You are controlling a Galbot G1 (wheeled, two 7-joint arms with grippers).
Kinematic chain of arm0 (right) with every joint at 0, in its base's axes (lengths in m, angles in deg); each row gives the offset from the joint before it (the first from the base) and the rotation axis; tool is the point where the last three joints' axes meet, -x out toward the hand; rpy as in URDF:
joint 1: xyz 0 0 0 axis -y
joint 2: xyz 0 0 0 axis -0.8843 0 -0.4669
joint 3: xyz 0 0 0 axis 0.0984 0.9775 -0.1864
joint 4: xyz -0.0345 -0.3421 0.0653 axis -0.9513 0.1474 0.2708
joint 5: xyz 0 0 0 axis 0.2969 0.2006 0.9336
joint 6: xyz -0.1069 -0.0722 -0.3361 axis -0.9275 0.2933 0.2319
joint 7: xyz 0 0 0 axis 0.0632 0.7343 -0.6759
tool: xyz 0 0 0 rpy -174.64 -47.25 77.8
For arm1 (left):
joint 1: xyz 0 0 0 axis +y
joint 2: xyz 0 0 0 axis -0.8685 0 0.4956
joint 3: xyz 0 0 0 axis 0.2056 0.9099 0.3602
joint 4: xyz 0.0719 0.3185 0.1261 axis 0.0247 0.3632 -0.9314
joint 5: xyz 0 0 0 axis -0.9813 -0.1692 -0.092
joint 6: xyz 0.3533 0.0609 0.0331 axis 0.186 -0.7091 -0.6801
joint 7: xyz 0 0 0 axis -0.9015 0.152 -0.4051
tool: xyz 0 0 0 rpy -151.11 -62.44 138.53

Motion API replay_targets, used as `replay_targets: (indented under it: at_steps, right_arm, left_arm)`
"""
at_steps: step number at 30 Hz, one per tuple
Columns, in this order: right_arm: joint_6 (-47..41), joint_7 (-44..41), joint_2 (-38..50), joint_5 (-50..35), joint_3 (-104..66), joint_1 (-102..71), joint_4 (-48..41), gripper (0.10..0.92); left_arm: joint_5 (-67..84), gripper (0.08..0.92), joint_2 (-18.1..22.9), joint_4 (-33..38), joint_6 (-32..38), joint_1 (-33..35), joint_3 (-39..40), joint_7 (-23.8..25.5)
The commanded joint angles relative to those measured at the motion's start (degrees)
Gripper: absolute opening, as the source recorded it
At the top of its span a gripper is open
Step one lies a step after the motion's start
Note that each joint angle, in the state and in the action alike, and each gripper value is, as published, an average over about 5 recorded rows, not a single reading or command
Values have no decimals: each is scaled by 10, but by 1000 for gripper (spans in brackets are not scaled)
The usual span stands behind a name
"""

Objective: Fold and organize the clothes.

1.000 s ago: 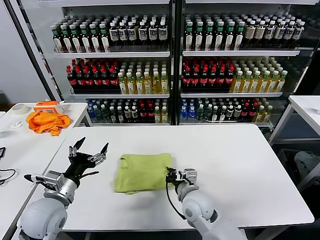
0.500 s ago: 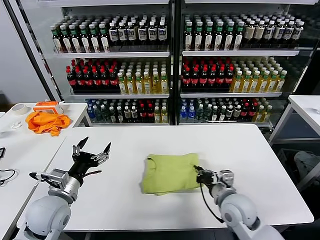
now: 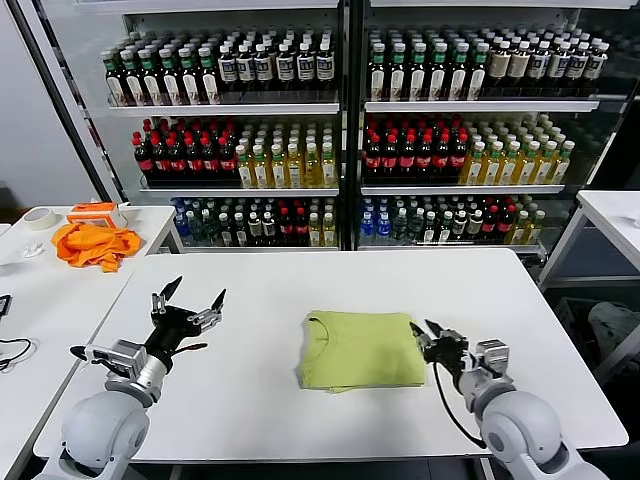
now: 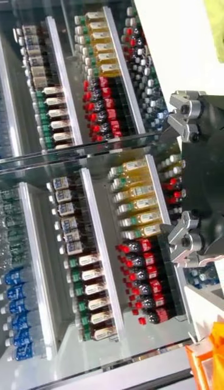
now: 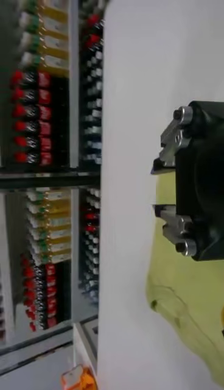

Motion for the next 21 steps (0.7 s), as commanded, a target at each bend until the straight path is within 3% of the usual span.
replay_targets:
  at_steps: [1,14,21]
  right_arm:
    - [50,-4,9,75,-90,-28,37,421]
    - [163,-42,2,179,-95,11,-69,783]
    - [181,-51,-3,197,-100,10,-102,822]
  left_arm:
    - [-10,823,3,-15,9,-6,2,3]
    - [-10,823,11,-37,40,-34,18,24]
    - [-20,823,6,-59,43,-43,11,51]
